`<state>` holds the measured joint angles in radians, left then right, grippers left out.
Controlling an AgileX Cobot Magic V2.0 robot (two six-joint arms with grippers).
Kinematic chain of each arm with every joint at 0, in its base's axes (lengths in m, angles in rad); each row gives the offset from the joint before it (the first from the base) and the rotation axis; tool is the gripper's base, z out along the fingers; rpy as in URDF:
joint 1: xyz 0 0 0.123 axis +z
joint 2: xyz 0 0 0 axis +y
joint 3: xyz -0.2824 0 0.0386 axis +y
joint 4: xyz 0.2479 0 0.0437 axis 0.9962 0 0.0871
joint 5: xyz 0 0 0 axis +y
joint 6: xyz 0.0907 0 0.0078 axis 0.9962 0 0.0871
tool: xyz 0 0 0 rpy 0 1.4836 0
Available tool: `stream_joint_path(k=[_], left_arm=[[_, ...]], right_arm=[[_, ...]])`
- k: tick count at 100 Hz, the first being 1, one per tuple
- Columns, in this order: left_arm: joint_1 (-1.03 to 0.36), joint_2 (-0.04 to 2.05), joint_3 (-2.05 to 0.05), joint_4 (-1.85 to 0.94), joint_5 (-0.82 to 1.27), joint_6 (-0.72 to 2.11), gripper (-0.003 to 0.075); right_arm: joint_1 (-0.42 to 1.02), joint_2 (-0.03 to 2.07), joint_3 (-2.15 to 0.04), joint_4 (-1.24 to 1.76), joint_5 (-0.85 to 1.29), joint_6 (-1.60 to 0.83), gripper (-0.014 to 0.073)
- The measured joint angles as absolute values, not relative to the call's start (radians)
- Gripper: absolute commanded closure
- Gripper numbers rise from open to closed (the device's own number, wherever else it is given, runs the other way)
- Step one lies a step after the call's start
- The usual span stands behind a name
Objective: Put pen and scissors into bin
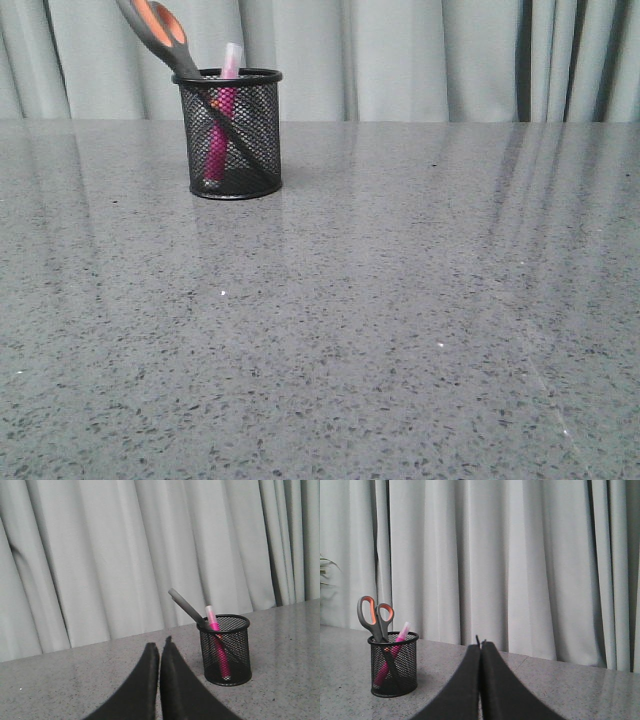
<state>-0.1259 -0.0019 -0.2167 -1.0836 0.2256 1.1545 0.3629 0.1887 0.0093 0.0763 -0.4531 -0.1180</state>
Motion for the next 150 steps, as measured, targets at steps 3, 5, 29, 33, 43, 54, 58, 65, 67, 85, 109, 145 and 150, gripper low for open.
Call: stream_joint_path(k=[3, 5, 29, 33, 43, 54, 58, 65, 67, 85, 109, 145, 150], left_arm=[[-0.126, -0.002, -0.217, -1.088, 0.227, 1.154, 0.0742], [-0.126, -0.002, -0.217, -1.090, 0.227, 1.154, 0.0742], [-0.126, -0.002, -0.217, -1.096, 0.228, 1.154, 0.0741], [-0.126, -0.002, -0.217, -1.096, 0.228, 1.154, 0.0742], [-0.126, -0.002, -0.217, -1.096, 0.228, 1.154, 0.0741], [-0.126, -0.002, -0.217, -1.096, 0.228, 1.154, 0.0742], [-0.126, -0.002, -0.217, -1.096, 0.228, 1.154, 0.0742], [-0.126, -0.002, -0.217, -1.096, 0.228, 1.154, 0.0741], [-0.126, -0.002, -0.217, -1.096, 0.228, 1.154, 0.0741], [-0.126, -0.002, -0.217, -1.096, 0.229, 1.154, 0.0741], [-0.126, -0.002, -0.217, -1.069, 0.229, 1.149, 0.0742], [-0.126, -0.002, -0.173, -0.162, 0.186, 0.173, 0.0742], [-0.126, -0.002, -0.142, -0.125, 0.175, 0.125, 0.0742]], right_arm=[[0.363, 0.189, 0.009, 0.077, -0.453, -0.118, 0.0669], [0.363, 0.189, 0.009, 0.077, -0.455, -0.118, 0.0669], [0.363, 0.186, 0.009, 0.078, -0.455, -0.118, 0.0669], [0.363, 0.186, 0.009, 0.078, -0.455, -0.118, 0.0669], [0.363, 0.186, 0.009, 0.078, -0.455, -0.118, 0.0669], [0.363, 0.186, 0.009, 0.078, -0.455, -0.118, 0.0669], [0.363, 0.186, 0.009, 0.078, -0.455, -0.118, 0.0669], [0.363, 0.186, 0.009, 0.078, -0.455, -0.120, 0.0669], [0.363, 0.186, 0.009, 0.078, -0.455, -0.120, 0.0669], [0.363, 0.186, 0.009, 0.078, -0.455, -0.120, 0.0669], [0.363, 0.186, 0.009, 0.078, -0.455, -0.120, 0.0669], [0.363, 0.186, 0.009, 0.078, -0.458, -0.121, 0.0669], [0.363, 0.186, 0.009, 0.078, -0.458, -0.121, 0.0669]])
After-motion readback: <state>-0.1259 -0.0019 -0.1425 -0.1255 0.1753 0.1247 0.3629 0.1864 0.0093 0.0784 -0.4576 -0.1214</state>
